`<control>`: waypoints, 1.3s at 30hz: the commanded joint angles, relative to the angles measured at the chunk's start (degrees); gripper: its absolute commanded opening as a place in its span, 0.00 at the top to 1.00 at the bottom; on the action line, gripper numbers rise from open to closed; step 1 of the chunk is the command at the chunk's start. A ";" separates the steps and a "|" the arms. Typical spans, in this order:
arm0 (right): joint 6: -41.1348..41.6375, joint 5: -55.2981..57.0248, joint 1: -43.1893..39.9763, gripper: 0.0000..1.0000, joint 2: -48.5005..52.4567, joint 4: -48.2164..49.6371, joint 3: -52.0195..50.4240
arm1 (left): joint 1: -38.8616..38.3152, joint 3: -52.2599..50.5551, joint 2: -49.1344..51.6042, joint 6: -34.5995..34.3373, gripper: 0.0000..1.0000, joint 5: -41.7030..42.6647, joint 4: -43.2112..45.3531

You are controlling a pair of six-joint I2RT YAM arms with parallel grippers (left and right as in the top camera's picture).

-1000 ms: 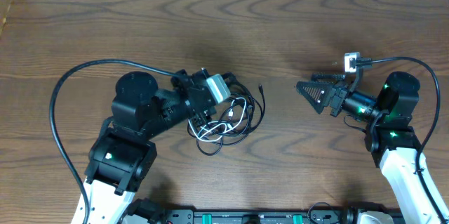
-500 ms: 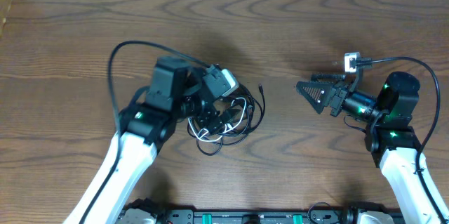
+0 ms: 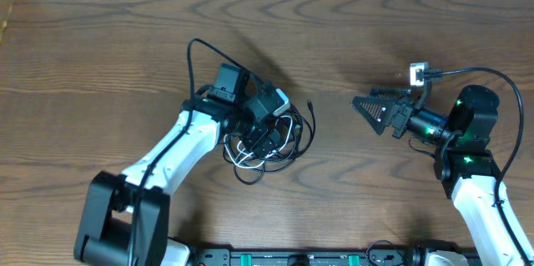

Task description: Untangle cables

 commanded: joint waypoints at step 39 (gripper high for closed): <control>0.37 1.36 -0.13 0.01 0.00 -0.85 0.79 | 0.13 1.07 -36.85 -0.39 0.92 -8.85 7.78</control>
